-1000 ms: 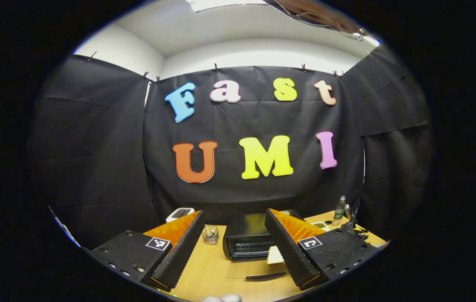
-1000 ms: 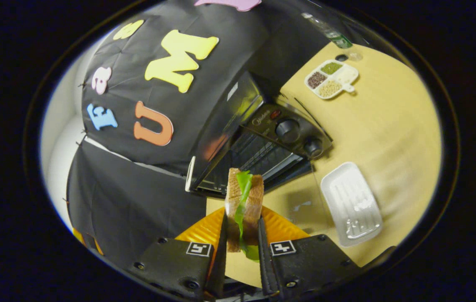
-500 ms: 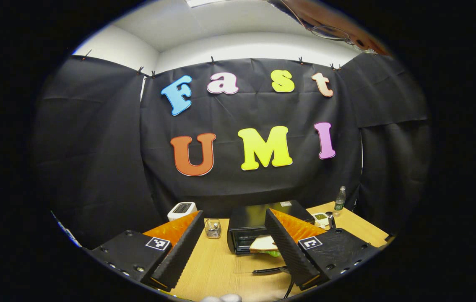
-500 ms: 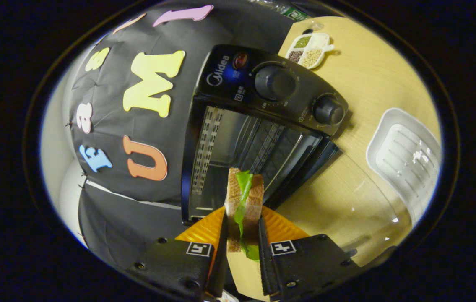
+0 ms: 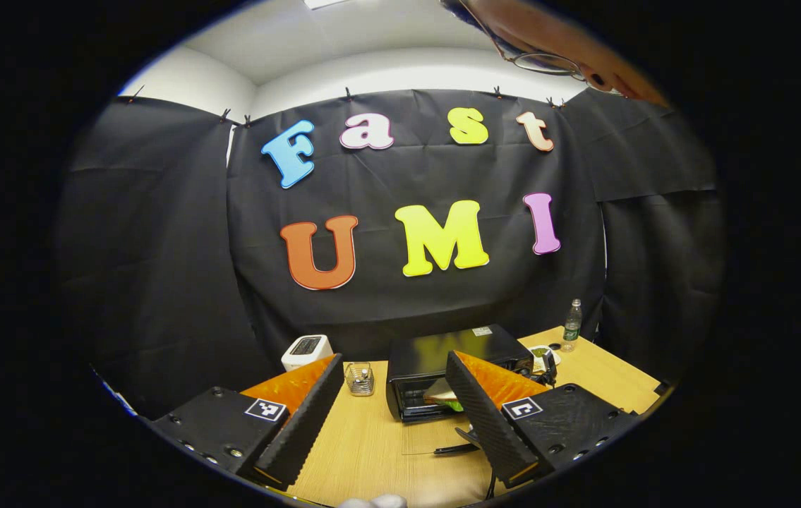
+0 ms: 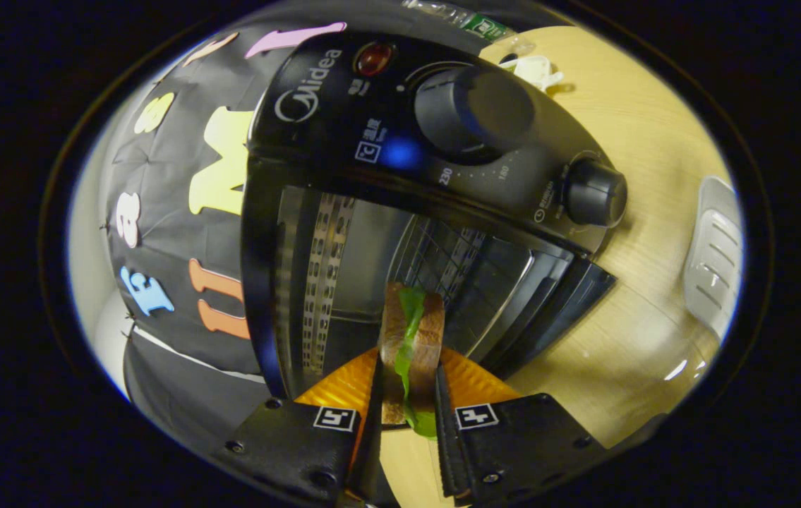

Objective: Open the electric oven with the left hand, put the food in, and close the electric oven.

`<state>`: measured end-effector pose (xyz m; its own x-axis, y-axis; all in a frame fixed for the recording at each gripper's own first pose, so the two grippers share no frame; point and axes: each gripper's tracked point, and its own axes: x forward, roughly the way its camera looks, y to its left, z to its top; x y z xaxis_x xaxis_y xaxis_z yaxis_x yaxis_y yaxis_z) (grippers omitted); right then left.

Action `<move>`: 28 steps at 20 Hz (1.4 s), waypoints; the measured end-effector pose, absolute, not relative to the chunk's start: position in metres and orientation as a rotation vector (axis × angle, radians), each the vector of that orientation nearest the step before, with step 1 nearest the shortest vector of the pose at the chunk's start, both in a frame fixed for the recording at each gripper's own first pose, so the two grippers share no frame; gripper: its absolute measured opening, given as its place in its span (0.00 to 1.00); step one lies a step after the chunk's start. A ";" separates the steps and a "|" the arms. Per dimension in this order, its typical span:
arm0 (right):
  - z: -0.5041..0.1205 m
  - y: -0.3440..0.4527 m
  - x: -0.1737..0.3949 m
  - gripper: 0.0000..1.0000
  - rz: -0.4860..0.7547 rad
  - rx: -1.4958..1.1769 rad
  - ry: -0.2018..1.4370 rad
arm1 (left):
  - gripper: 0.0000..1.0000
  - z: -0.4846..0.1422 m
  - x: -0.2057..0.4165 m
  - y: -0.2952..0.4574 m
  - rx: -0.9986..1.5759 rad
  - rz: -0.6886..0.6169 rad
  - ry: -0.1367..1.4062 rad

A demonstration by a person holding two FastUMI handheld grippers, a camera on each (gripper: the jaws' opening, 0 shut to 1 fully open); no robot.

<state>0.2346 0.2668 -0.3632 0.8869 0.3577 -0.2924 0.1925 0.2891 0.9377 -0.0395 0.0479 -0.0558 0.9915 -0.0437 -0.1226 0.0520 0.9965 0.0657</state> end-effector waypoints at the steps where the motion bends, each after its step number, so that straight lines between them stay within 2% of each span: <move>1: -0.365 0.266 0.237 0.32 0.110 1.281 0.496 | 0.95 -0.057 -0.039 0.047 0.065 -0.053 0.125; 4: -0.369 0.263 0.239 0.34 0.078 1.178 0.509 | 0.95 -0.058 -0.036 0.049 0.066 -0.054 0.124; 5: -0.369 0.262 0.238 0.44 0.074 1.127 0.512 | 0.95 -0.058 -0.035 0.050 0.063 -0.054 0.125; 10: -0.373 0.254 0.239 0.62 0.062 0.924 0.529 | 0.95 -0.063 -0.032 0.051 0.054 -0.054 0.133; 13: -0.369 0.244 0.235 0.94 0.045 0.726 0.518 | 0.95 -0.062 -0.031 0.050 0.054 -0.056 0.132; 14: -0.367 0.241 0.233 0.93 0.044 0.676 0.508 | 0.95 -0.062 -0.032 0.049 0.053 -0.057 0.132; 15: -0.363 0.240 0.232 1.00 0.053 0.650 0.495 | 0.95 -0.062 -0.033 0.048 0.053 -0.058 0.128; 16: -0.359 0.237 0.230 1.00 0.050 0.623 0.490 | 0.95 -0.061 -0.033 0.048 0.052 -0.058 0.124; 17: -0.355 0.230 0.228 0.93 0.042 0.592 0.487 | 0.95 -0.059 -0.032 0.048 0.051 -0.058 0.120; 19: -0.339 0.220 0.221 0.93 0.046 0.498 0.459 | 0.95 -0.058 -0.033 0.047 0.049 -0.059 0.112; 20: -0.331 0.217 0.215 1.00 0.055 0.455 0.452 | 0.95 -0.057 -0.034 0.046 0.048 -0.059 0.107; 21: -0.322 0.213 0.207 0.94 0.067 0.422 0.442 | 0.95 -0.055 -0.033 0.046 0.046 -0.059 0.103; 23: -0.307 0.202 0.190 0.94 0.080 0.357 0.434 | 0.95 -0.054 -0.034 0.046 0.040 -0.055 0.091; 24: -0.295 0.196 0.179 1.00 0.088 0.330 0.424 | 0.95 -0.052 -0.034 0.044 0.035 -0.056 0.084; 25: -0.281 0.189 0.169 0.94 0.093 0.301 0.406 | 0.95 -0.050 -0.035 0.044 0.033 -0.056 0.075; 26: -0.267 0.182 0.158 1.00 0.094 0.269 0.385 | 0.95 -0.049 -0.035 0.044 0.034 -0.052 0.067; 27: -0.252 0.174 0.150 0.94 0.095 0.242 0.358 | 0.95 -0.049 -0.034 0.044 0.033 -0.049 0.062; 28: -0.234 0.165 0.140 0.94 0.094 0.207 0.330 | 0.95 -0.048 -0.035 0.043 0.031 -0.047 0.056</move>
